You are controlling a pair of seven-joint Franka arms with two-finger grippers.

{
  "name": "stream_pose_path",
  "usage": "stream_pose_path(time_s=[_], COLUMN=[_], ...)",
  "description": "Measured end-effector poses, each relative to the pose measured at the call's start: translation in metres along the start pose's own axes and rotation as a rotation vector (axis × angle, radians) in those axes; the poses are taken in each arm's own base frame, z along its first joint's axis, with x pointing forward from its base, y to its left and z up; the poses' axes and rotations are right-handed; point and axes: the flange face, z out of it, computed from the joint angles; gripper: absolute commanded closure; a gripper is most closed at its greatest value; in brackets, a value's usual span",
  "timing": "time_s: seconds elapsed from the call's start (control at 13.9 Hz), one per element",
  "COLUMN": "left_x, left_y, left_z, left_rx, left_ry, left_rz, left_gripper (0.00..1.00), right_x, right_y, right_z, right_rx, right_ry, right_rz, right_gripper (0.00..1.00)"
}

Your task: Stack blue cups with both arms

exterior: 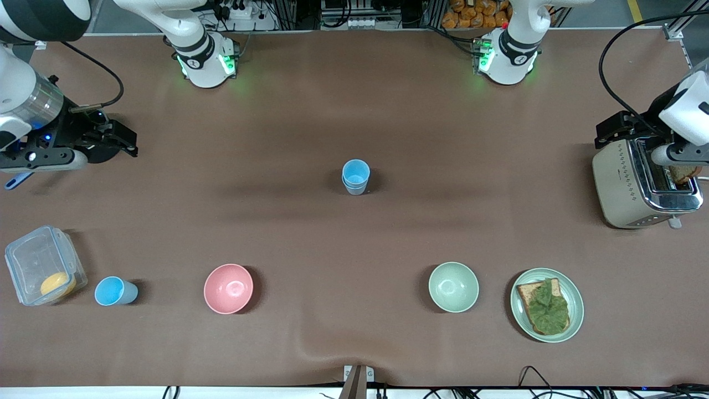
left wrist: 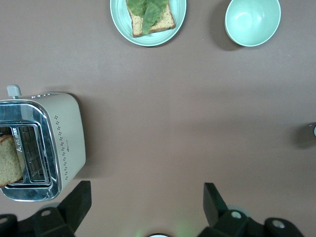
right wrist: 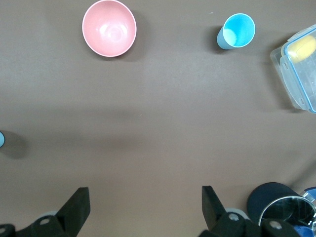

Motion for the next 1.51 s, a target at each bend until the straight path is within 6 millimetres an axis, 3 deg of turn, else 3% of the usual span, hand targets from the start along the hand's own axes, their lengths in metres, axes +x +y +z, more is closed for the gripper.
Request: stream_pose_path(time_s=[0.43, 0.79, 1.08, 1.36, 1.51], left_x=[0.0, 0.0, 0.0, 0.0, 0.0], left_y=[0.014, 0.004, 0.007, -0.017, -0.019], left_z=[0.0, -0.001, -0.017, -0.017, -0.017], left_rx=[-0.003, -0.004, -0.005, -0.007, -0.008], left_ry=[0.001, 0.004, 0.044, 0.044, 0.044], left_rz=[0.028, 0.011, 0.016, -0.028, -0.031], left_gripper=[0.0, 0.0, 0.0, 0.0, 0.0], right_x=[0.0, 0.0, 0.0, 0.0, 0.0], right_y=[0.0, 0.0, 0.0, 0.001, 0.001], right_z=[0.0, 0.0, 0.0, 0.0, 0.0], right_rx=[0.0, 0.0, 0.0, 0.0, 0.0], right_ry=[0.0, 0.0, 0.0, 0.0, 0.0], right_rz=[0.001, 0.001, 0.001, 0.001, 0.001], right_gripper=[0.0, 0.0, 0.0, 0.0, 0.0])
